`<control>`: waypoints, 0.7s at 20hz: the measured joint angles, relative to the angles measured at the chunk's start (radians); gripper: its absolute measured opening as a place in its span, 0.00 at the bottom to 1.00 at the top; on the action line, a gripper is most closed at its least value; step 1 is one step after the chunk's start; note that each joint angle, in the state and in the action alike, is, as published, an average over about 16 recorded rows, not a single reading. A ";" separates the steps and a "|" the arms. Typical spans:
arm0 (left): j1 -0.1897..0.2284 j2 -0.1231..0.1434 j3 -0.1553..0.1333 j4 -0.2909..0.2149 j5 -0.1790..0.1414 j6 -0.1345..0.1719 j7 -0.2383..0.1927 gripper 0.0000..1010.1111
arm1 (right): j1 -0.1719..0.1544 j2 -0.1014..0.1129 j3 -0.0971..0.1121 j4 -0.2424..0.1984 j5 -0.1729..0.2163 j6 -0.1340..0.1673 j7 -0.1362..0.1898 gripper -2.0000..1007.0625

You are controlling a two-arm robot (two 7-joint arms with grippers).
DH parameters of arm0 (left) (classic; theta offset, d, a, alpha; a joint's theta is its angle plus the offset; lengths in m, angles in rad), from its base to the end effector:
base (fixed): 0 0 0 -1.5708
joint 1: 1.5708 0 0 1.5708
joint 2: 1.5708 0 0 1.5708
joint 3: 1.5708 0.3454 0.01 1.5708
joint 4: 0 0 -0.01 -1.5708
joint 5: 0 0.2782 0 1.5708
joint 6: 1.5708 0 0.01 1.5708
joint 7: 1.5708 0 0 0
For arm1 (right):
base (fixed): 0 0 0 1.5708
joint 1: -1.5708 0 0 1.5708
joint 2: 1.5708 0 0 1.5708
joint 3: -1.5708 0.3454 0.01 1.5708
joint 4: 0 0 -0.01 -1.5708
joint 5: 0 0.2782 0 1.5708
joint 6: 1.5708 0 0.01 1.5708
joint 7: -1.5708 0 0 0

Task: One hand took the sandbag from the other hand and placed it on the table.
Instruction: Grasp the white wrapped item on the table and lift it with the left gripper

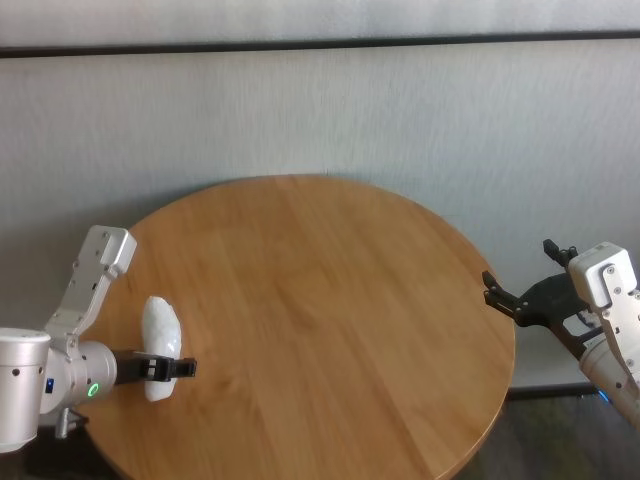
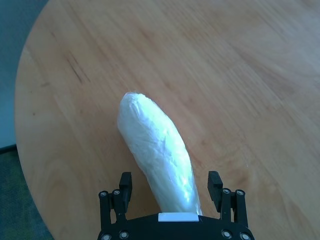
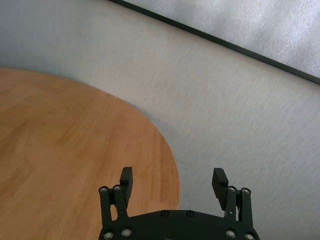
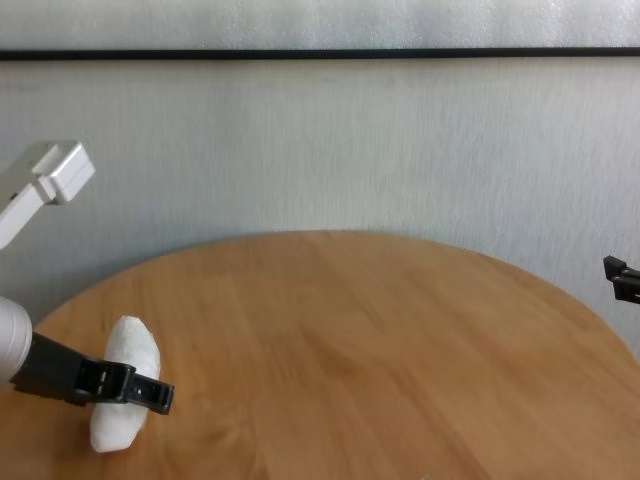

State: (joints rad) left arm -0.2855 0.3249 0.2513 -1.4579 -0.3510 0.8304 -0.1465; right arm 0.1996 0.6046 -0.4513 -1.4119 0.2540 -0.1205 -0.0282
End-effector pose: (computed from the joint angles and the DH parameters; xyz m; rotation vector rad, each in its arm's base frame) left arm 0.3820 0.0549 -0.3022 0.5870 0.5210 1.1769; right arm 0.3382 -0.1223 -0.3411 -0.3044 -0.2849 -1.2480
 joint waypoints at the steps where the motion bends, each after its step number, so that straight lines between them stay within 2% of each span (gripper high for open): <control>1: 0.000 0.000 0.000 0.000 0.000 0.000 0.000 0.99 | 0.000 0.000 0.000 0.000 0.000 0.000 0.000 0.99; 8: 0.000 0.000 0.000 0.000 -0.001 0.000 0.003 0.96 | 0.000 0.000 0.000 0.000 0.000 0.000 0.000 0.99; 14: 0.000 0.000 0.000 0.000 -0.002 0.000 0.004 0.86 | 0.000 0.000 0.000 0.000 0.000 0.000 0.000 0.99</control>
State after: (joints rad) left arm -0.2853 0.3251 0.2512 -1.4579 -0.3526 0.8303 -0.1421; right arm 0.1996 0.6046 -0.4514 -1.4119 0.2540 -0.1205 -0.0283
